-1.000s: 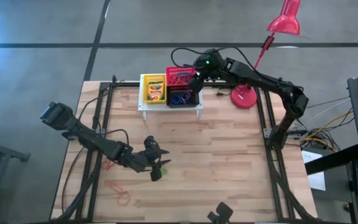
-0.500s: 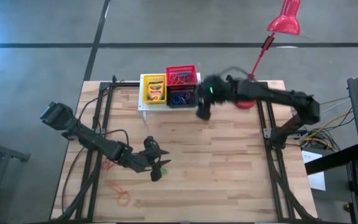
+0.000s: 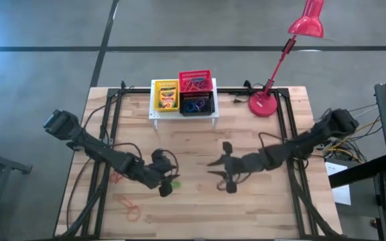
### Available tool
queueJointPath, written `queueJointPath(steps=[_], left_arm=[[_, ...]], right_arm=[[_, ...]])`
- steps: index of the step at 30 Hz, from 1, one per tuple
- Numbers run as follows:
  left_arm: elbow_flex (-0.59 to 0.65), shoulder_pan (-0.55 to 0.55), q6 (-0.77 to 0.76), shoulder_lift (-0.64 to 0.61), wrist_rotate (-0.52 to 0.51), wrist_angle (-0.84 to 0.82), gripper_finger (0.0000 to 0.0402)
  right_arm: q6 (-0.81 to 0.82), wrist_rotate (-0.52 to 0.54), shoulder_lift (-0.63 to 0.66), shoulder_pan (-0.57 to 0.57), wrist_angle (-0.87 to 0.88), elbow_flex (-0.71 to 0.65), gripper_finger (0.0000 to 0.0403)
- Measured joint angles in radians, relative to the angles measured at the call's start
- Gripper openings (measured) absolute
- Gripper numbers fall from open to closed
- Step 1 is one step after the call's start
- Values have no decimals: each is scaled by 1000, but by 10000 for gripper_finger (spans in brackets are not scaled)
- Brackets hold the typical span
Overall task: Pick & Place Office Desk Supplies
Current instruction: Put the red rubber band into the red bin
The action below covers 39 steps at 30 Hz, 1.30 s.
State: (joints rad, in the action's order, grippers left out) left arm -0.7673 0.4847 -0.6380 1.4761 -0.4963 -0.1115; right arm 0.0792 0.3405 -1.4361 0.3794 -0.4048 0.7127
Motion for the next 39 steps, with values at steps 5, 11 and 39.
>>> queueJointPath(steps=[5,11,39], left_arm=[[-113,21,-316,0,206,-489,158],[-123,93,-671,-1,468,-801,149],[140,186,-1105,-2,729,-883,84]], right_arm=[[-32,0,-77,17,-170,-68,97],[-22,4,-141,-10,-174,-54,89],[-91,0,-152,-20,-173,24,75]])
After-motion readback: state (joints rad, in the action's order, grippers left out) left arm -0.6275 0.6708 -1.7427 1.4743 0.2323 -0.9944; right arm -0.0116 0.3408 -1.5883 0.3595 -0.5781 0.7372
